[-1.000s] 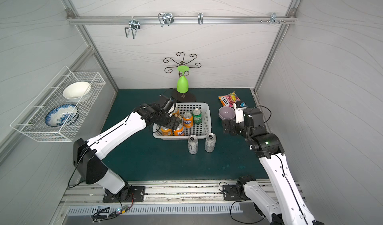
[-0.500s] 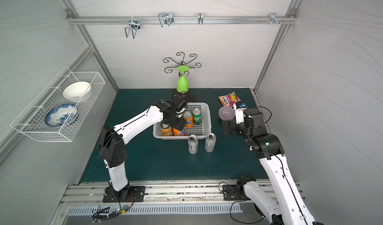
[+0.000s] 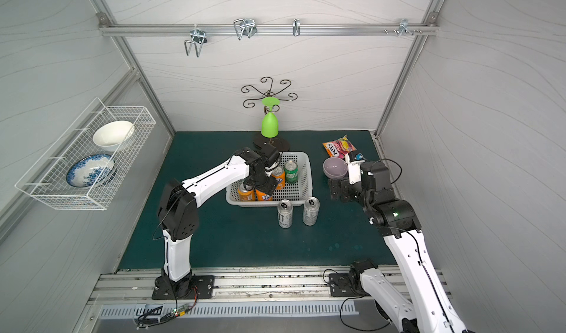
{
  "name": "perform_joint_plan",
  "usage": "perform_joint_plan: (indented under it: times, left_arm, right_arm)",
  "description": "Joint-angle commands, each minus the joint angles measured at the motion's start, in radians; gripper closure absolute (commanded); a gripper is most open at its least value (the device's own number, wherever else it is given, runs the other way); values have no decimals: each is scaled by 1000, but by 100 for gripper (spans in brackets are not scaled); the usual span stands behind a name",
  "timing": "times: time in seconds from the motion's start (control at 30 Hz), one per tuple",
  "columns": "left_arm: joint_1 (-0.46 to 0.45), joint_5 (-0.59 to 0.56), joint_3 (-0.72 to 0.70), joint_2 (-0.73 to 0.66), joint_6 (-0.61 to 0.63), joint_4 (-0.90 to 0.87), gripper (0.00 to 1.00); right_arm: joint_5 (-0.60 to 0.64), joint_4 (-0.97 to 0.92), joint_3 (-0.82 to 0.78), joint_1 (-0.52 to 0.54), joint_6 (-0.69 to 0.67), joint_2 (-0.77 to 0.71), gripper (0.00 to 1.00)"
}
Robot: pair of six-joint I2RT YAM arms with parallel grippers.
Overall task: Take out the drinks from the basket
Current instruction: Pick up the drink from the basket.
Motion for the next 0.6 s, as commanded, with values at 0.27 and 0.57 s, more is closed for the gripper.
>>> perform_joint_plan:
  times: [0.27,0.57]
  left_arm:
    - [-4,-9,25,82,5,12,21]
    - [-4,-6,17,82,1,18,30]
  right_arm:
    - [-2,20,-14,-3,-16,-16,1]
    - [-7,20,-16,-4,-14,-12,1]
